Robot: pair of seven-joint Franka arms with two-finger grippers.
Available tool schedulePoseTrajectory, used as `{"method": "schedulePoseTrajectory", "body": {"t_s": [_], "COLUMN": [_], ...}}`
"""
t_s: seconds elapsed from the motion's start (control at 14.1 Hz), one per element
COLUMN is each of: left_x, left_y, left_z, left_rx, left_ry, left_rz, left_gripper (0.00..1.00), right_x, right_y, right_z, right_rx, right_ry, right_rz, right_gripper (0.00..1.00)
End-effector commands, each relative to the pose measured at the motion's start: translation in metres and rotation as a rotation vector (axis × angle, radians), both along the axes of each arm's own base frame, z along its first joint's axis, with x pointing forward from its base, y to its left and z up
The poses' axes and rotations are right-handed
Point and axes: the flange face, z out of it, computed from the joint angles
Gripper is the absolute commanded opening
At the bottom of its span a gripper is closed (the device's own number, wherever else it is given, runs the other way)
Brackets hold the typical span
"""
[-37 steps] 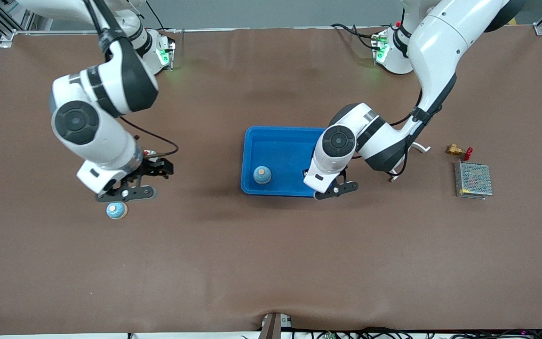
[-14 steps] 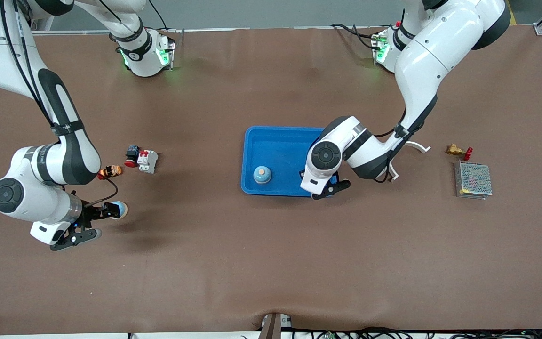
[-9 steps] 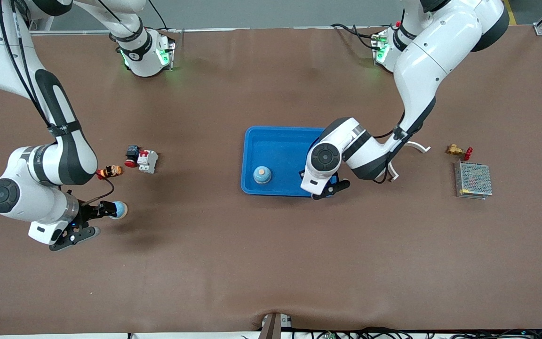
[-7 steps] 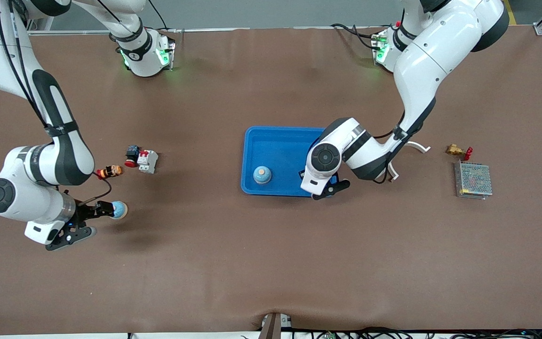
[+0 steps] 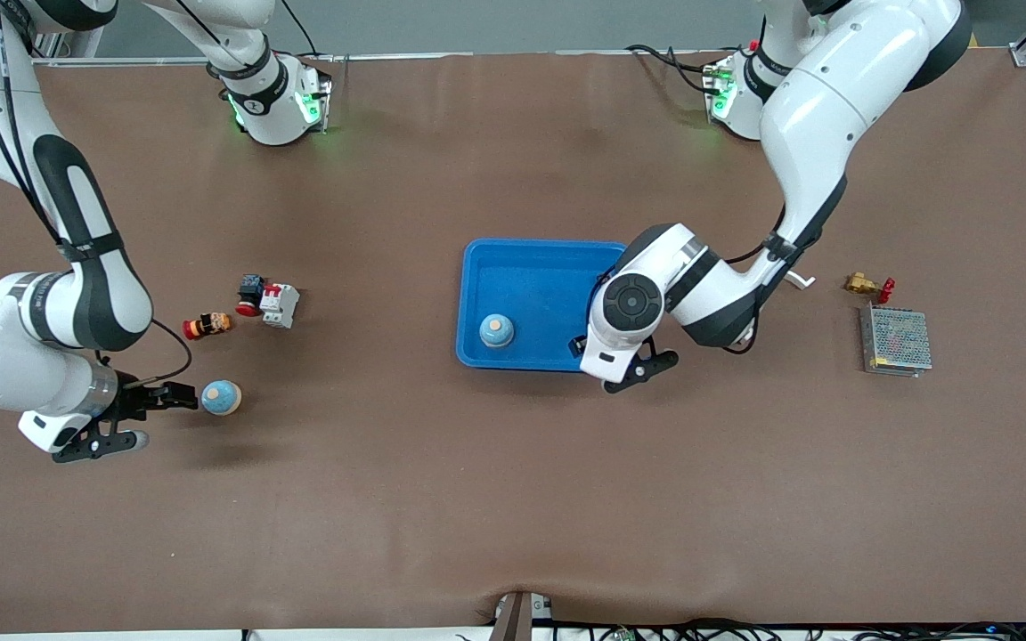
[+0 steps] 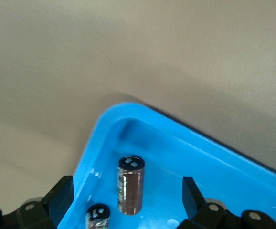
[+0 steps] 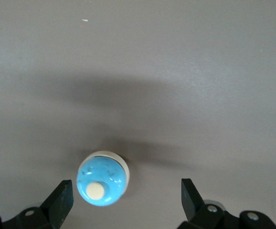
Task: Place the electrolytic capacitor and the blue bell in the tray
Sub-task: 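Release the capacitor in the tray while the right gripper descends onto the bell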
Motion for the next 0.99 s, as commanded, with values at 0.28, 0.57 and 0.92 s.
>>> {"method": "schedulePoseTrajectory", "body": {"t_s": [0.28,0.57,0.92], "left_x": [0.044,0.058,0.075], "left_y": [0.044,0.075,0.123], "left_z": [0.094,0.125,0.151], "left_rx": [0.023,0.012,-0.007], "left_ry": [-0.077,-0.114,-0.131], "left_rz": [-0.047,-0.129,-0.222], "left_gripper": [1.0,1.0,1.0], "right_x": [-0.016,-0.031,-0.035], "right_y": [0.012,0.018,0.026], "right_z": [0.002,-0.012,-0.018], "right_rx": [0.002,0.0,0.001], "right_ry": [-0.013,-0.049,-0.049], "right_rz": [-0.017,-0.01,-0.004], "right_gripper": [1.0,1.0,1.0]}}
